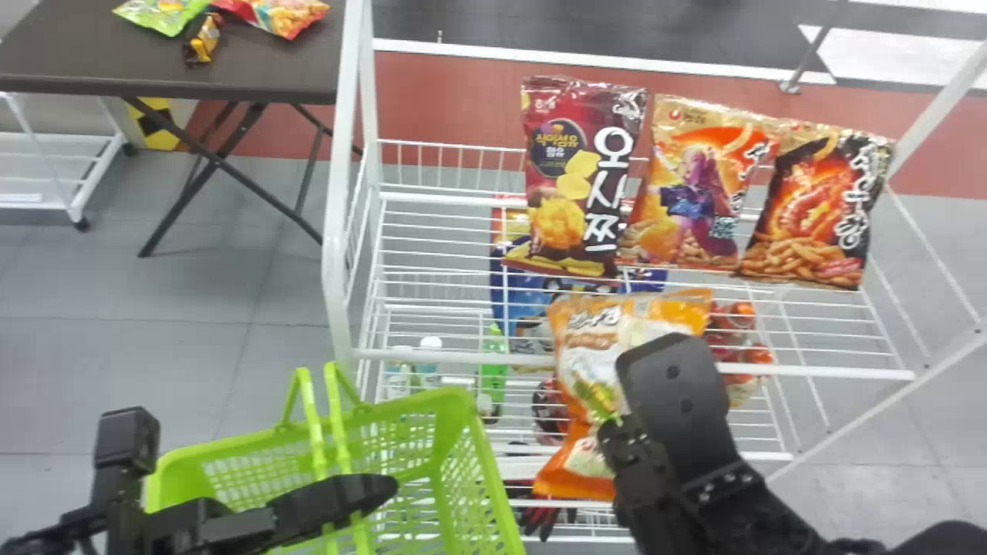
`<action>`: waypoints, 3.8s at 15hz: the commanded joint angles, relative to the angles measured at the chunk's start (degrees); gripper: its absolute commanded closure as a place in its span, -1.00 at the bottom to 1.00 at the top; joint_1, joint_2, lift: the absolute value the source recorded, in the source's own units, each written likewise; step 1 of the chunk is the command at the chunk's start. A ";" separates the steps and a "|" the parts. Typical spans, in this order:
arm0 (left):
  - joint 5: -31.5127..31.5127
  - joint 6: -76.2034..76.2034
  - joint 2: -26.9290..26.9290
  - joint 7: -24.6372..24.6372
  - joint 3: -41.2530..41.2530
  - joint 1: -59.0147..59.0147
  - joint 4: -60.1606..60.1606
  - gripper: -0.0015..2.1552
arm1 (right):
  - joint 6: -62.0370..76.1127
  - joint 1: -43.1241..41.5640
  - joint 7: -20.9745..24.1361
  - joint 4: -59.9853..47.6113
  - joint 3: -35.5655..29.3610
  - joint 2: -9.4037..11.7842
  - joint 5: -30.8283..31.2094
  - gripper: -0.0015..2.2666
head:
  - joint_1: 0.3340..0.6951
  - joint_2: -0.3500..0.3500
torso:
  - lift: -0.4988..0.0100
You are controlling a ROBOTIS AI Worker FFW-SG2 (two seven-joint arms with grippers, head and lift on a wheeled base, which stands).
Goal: Hold basket handle with left hand then pick Gamjakkang with right hand and place into basket
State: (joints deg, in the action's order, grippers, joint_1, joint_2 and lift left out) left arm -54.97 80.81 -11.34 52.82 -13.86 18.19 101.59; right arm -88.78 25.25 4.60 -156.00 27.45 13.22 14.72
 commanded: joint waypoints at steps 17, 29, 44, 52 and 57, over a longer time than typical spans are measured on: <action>-0.31 -0.17 0.35 0.44 0.06 0.26 -0.17 0.99 | 16.22 -5.82 -7.32 22.75 15.70 -1.26 -7.34 0.00 | 1.00 0.72 | 0.89; -0.31 -0.87 0.44 0.70 -0.20 0.26 -0.87 0.99 | 26.77 3.05 -6.09 14.49 0.85 1.46 -0.48 -0.93 | 1.00 0.34 | 0.89; -0.31 -1.58 0.70 0.35 -0.20 0.26 -1.04 0.99 | 99.72 14.13 -10.92 41.04 -25.34 -9.17 -14.72 -0.92 | 1.00 -0.46 | 0.89; -0.31 -1.40 0.70 0.26 -0.12 0.26 -0.78 0.99 | 101.48 15.01 -11.19 41.56 -26.05 -9.61 -16.57 -0.92 | 1.00 -0.50 | 0.89; -0.40 -1.40 0.70 0.17 -0.20 0.35 -0.69 0.99 | 102.36 15.18 -11.36 41.65 -26.05 -9.61 -16.48 -0.92 | 1.00 -0.52 | 0.89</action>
State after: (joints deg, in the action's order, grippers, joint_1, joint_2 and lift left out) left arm -55.35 79.44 -10.63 53.07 -14.05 18.46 100.86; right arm 13.45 40.41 -6.71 -114.35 1.41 3.61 -1.80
